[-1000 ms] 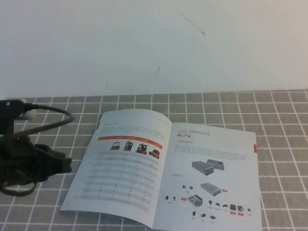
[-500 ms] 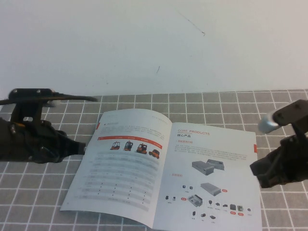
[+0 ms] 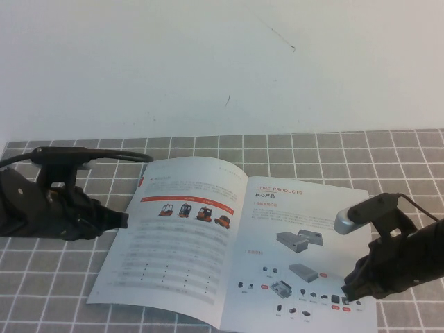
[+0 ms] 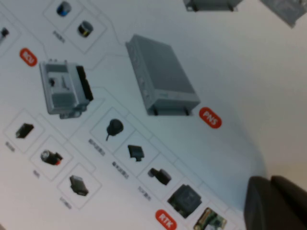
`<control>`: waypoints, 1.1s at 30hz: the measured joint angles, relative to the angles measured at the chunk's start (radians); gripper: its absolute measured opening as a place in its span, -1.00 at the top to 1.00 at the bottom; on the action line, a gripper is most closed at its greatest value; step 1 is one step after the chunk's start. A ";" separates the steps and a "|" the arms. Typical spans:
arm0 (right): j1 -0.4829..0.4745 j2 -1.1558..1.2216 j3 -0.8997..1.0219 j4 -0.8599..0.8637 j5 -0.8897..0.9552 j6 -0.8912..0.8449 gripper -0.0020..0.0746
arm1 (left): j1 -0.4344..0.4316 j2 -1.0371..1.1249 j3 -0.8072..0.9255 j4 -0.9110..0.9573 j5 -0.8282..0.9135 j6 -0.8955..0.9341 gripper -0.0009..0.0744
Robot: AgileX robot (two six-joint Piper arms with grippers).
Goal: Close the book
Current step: 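Close the open booklet and leave it lying on the table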
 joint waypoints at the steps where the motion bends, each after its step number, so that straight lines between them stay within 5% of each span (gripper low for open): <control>1: 0.000 0.006 0.000 0.000 0.000 0.000 0.95 | 0.000 0.011 0.000 0.000 -0.017 0.002 0.99; 13: 0.000 0.009 -0.006 0.005 0.000 -0.002 0.95 | 0.000 0.131 -0.005 -0.003 -0.090 0.012 0.99; 23: 0.000 0.009 -0.006 0.005 0.008 -0.008 0.95 | 0.002 0.155 -0.020 -0.092 0.017 0.014 0.99; 33: 0.000 0.009 -0.007 0.005 0.010 -0.010 0.95 | 0.010 0.167 -0.018 -0.602 0.419 0.409 0.99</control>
